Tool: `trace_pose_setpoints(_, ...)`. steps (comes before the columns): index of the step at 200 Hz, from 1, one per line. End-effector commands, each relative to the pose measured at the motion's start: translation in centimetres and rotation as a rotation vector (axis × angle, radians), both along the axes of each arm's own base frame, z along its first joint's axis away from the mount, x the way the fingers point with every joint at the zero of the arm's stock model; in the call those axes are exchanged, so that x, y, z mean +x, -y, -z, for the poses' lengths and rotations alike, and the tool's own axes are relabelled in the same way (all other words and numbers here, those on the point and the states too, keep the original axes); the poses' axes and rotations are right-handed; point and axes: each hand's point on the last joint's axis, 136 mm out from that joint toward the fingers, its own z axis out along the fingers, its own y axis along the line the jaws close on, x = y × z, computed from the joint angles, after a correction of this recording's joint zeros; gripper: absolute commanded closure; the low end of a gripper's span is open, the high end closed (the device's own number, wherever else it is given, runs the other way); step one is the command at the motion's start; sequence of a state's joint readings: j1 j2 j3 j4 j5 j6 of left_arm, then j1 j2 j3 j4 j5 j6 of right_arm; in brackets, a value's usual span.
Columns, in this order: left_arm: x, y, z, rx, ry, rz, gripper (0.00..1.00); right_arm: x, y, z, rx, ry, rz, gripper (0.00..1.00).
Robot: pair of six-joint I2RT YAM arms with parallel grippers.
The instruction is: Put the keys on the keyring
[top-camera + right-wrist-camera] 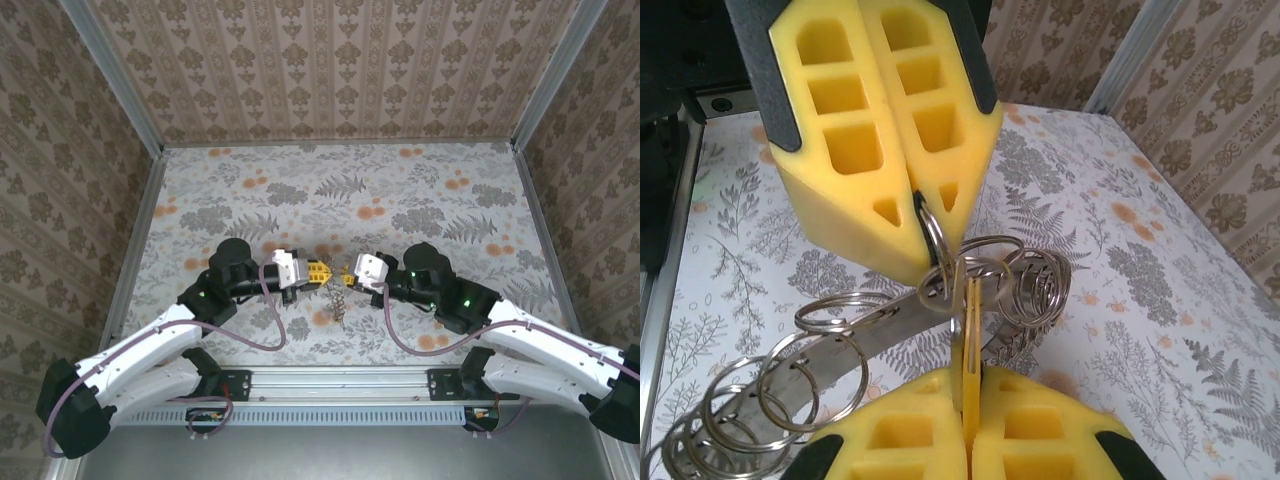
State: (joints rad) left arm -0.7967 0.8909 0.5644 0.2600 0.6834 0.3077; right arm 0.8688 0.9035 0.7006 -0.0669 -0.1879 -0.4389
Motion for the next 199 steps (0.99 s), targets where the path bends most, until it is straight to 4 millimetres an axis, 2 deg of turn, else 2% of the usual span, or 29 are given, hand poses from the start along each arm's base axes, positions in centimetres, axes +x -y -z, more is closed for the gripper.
trace_pose_setpoints(1, 0.0, 0.0, -1.3, -0.025, 0.024, 0.005, 1.0, -0.6, 0.2, 0.1, -0.086, 0.004, -0.043, 1.0)
trace_pose_setpoints(70, 0.1, 0.3, -0.7, -0.004, 0.007, 0.016, 1.0, 0.3, 0.5, -0.5, -0.284, 0.061, -0.059, 1.0)
trace_pose_setpoints(110, 0.2, 0.3, -0.4, 0.003, 0.011, 0.014, 1.0, 0.9, 1.4, -0.5, -0.437, 0.088, -0.071, 1.0)
trace_pose_setpoints(169, 0.3, 0.3, 0.7, 0.025, -0.002, 0.008, 1.0, 1.6, 1.9, -2.7, -0.508, 0.156, -0.057, 1.0)
trace_pose_setpoints(199, 0.9, 0.2, 1.3, 0.043, -0.009, -0.026, 1.0, 2.0, 2.9, -2.9, -0.649, 0.222, -0.074, 1.0)
